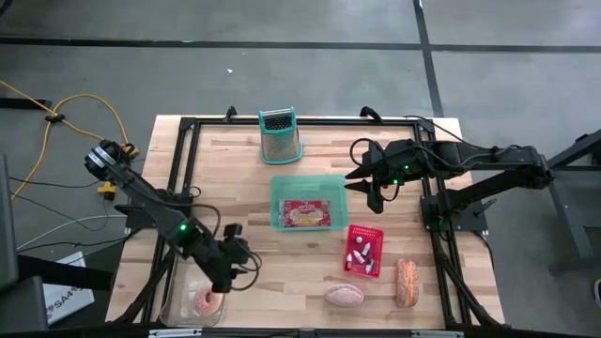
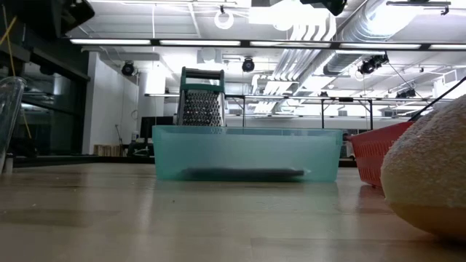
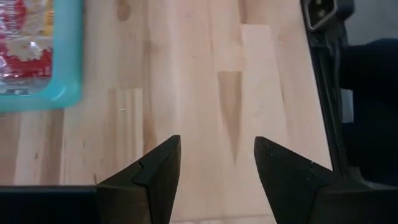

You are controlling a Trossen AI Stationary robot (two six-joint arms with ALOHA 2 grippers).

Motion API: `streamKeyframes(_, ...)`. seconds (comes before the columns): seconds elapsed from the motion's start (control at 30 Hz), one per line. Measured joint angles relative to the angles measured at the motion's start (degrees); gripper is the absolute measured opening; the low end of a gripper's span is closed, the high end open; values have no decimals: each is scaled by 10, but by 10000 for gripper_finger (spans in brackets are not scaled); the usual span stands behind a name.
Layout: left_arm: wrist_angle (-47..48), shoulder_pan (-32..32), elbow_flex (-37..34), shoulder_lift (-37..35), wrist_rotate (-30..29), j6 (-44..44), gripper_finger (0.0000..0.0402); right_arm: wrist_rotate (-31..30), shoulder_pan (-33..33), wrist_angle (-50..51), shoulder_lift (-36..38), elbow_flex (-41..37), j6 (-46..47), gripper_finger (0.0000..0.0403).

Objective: Pick & Place Food Item
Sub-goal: Put the left bread into the transparent bin

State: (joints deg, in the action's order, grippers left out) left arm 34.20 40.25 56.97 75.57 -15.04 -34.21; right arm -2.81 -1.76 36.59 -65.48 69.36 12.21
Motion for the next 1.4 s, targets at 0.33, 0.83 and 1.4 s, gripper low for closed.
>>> streamKeyframes(0.33,-6,-52,0,0,1,0,198,0,0,0,0,0,0,112)
streamKeyframes(0.83,-79,-88,0,2,1,79,198,0,0,0,0,0,0,112)
streamKeyframes(1.4,-79,-88,0,3,1,69,198,0,0,0,0,0,0,112)
